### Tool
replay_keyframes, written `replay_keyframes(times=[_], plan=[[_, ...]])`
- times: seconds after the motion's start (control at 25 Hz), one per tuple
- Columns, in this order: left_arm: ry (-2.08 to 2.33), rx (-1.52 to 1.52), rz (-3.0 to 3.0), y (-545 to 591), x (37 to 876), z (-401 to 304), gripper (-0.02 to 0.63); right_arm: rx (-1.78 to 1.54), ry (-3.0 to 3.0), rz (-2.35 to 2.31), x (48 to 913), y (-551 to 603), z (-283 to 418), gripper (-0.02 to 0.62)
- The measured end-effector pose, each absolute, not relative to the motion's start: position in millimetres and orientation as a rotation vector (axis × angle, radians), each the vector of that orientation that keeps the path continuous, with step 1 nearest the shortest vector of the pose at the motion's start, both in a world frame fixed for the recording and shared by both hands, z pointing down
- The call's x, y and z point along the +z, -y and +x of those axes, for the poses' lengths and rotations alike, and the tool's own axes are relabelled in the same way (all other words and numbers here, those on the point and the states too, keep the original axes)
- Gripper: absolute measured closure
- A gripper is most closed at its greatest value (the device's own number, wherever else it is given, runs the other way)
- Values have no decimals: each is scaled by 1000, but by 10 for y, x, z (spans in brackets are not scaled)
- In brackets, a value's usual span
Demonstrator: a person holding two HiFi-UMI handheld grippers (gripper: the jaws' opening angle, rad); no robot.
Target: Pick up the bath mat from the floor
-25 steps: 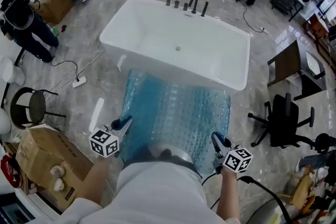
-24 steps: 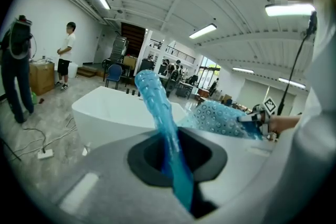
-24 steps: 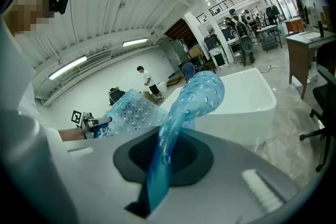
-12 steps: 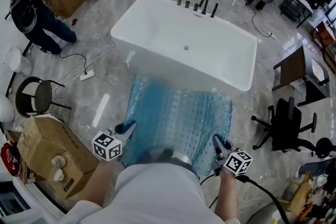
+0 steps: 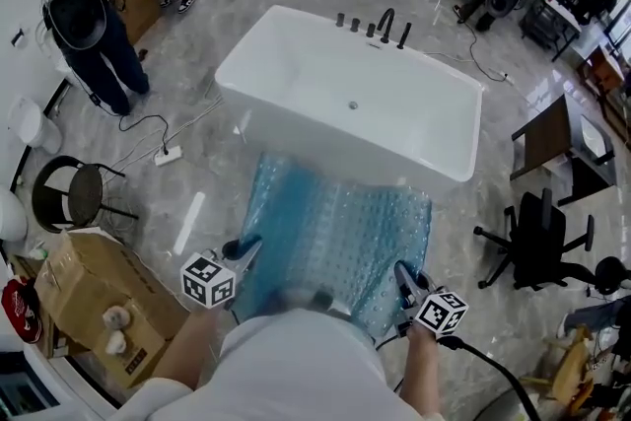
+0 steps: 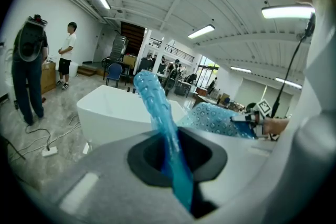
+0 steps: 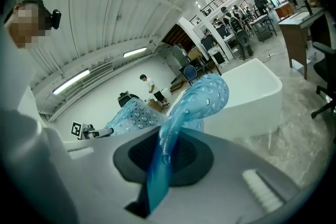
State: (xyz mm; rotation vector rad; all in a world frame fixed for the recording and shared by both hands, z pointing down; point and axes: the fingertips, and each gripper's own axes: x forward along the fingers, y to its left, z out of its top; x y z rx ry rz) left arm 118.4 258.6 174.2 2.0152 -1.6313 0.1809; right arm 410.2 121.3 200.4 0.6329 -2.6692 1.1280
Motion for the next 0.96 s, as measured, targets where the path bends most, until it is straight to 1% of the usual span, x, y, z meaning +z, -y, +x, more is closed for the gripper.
replay_keyframes(times=[0.28, 0.96], plan=[[1613, 169, 2036, -2645, 1707, 1017, 578, 1051, 2658, 674, 1945, -1331, 3899, 568], [1592, 159, 2037, -2720, 1770, 769, 577, 1038, 2635, 723, 1912, -1532, 3753, 566]])
